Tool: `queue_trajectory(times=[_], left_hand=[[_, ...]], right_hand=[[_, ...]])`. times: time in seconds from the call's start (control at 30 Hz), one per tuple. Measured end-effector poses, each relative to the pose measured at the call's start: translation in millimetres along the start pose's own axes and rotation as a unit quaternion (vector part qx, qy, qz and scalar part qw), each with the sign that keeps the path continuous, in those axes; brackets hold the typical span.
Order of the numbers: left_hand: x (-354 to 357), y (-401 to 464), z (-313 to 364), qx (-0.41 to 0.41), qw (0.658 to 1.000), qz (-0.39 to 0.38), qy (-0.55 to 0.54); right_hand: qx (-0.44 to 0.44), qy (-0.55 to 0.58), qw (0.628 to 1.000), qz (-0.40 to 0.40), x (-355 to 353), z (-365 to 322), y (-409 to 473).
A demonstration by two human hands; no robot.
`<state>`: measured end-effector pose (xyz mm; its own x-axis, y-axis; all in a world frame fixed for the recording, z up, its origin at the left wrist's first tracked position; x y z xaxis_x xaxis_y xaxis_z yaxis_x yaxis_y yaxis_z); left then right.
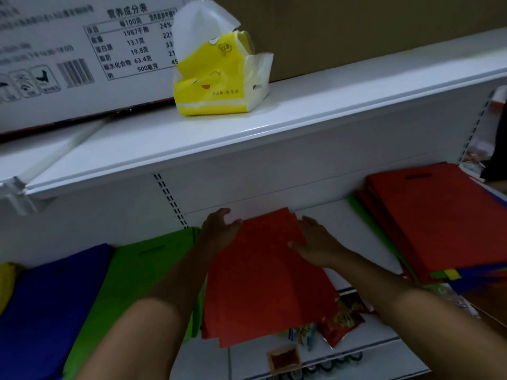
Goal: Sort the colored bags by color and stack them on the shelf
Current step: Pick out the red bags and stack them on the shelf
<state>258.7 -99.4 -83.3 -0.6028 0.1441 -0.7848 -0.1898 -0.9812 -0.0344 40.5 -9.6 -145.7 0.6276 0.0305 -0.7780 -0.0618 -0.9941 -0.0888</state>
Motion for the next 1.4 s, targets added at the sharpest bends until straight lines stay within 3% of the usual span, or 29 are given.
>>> queue_trajectory(times=[0.47, 0.77, 1.07, 1.4], left_hand=[[-6.3, -7.7, 53.3, 0.064, 0.997, -0.016, -0.036], [13.8, -9.5, 130.2, 0.143, 0.984, -0.046, -0.093], [100.8, -3.6, 220.5, 0.146, 0.969, -0.117, -0.161], [229.1, 11.2, 275.7, 0.047, 0.975, -0.149, -0.156]], right_hand=[[0.078, 0.004, 0.995, 0.055, -43.6, 25.8, -50.9], [0.082, -0.052, 0.977, 0.191, -123.6, 30.5, -89.7], [0.218, -0.032, 0.949, 0.226, -190.0, 133.0, -129.4], [0.222, -0.048, 0.951, 0.210, -236.8, 257.5, -127.6]])
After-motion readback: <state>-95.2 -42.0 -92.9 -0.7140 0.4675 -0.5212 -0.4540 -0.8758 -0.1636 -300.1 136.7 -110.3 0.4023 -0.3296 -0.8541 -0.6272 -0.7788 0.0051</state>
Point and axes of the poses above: each hand's wrist, its own y-axis towards the middle knuckle, its own x-axis out of the palm, z = x × y, the point moved 5 cm from there along y, towards the middle knuckle
